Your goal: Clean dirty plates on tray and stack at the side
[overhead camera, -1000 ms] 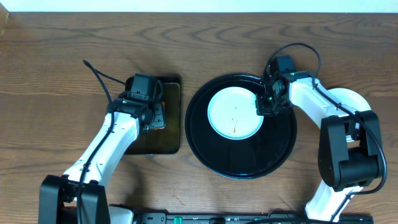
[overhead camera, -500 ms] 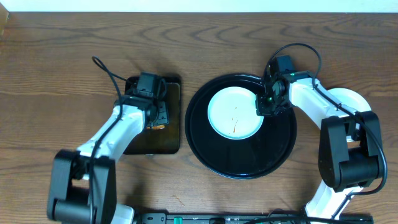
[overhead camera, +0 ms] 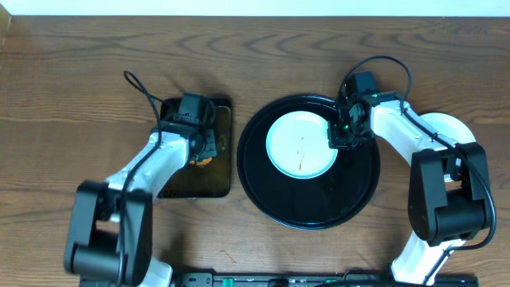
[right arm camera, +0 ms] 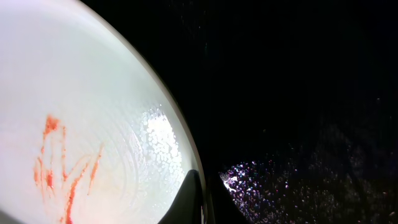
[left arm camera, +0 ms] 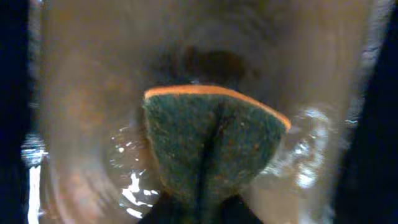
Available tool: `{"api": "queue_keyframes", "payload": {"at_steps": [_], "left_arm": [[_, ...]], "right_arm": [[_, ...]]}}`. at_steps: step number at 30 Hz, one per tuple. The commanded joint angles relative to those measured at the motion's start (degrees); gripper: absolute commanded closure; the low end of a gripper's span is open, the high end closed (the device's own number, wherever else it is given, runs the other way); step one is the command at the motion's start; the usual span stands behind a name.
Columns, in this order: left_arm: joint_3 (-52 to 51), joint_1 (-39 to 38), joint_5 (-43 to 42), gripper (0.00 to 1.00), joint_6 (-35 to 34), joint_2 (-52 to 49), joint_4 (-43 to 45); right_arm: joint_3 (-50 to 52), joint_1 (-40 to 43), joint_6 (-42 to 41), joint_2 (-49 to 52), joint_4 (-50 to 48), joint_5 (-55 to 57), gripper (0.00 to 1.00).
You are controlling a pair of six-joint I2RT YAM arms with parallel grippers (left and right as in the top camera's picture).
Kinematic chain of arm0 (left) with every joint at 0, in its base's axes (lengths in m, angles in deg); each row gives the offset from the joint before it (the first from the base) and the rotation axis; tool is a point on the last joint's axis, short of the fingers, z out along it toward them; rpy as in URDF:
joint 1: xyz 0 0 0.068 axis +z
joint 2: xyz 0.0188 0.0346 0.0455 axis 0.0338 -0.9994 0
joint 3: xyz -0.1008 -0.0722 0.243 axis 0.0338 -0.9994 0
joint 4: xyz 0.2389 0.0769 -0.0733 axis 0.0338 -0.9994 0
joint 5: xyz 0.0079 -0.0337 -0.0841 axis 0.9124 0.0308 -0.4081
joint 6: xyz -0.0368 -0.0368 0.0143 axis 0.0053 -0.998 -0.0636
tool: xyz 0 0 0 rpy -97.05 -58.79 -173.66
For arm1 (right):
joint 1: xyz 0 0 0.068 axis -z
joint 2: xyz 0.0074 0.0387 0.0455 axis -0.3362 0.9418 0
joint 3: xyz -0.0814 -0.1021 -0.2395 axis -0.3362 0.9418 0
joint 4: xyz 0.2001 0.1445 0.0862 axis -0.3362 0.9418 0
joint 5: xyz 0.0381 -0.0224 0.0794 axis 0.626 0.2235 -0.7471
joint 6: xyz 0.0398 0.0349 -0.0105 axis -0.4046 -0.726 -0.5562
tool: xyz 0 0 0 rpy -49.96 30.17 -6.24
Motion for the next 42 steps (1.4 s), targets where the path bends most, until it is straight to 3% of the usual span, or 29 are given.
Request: {"api": "queue_keyframes", "payload": {"at_steps": [1, 19, 24, 27, 29, 30, 32, 33, 42], "left_arm": [[0.3, 0.1, 0.2, 0.32, 0.6, 4.2, -1.0], [0.0, 0.1, 4.3, 0.32, 0.6, -3.6, 2.0], [0.0, 0.1, 3.4, 0.53, 0.6, -3.6, 1.8], [-0.2, 0.1, 3.5, 0.53, 0.6, -3.6, 1.9], [-0.4, 0.1, 3.5, 0.59, 0.6, -3.6, 1.8], [-0.6, 0.1, 3.5, 0.64, 0.6, -3.7, 1.9], [-1.5, 0.1, 3.5, 0.86, 0.6, -3.8, 2.0], [-1.8, 0.1, 3.5, 0.92, 0.6, -3.8, 2.1], [-0.9, 0.1, 3.2, 0.93, 0.6, 2.4, 0.5]], "right_arm": [[1.5, -0.5, -0.8, 0.3, 0.7, 1.2, 0.99], [1.5, -0.5, -0.8, 0.3, 0.8, 1.2, 0.99], [1.5, -0.5, -0.8, 0.3, 1.2, 1.2, 0.99], [1.5, -0.5, -0.8, 0.3, 1.6, 1.2, 0.99], [1.5, -0.5, -0.8, 0.3, 1.6, 1.2, 0.99], [1.5, -0.5, -0.8, 0.3, 1.6, 1.2, 0.99], [1.5, -0.5, -0.8, 0.3, 1.7, 1.2, 0.99], [1.5, -0.5, -0.8, 0.3, 1.8, 1.2, 0.99], [1.5, -0.5, -0.5, 0.3, 2.3, 1.2, 0.99]]}}
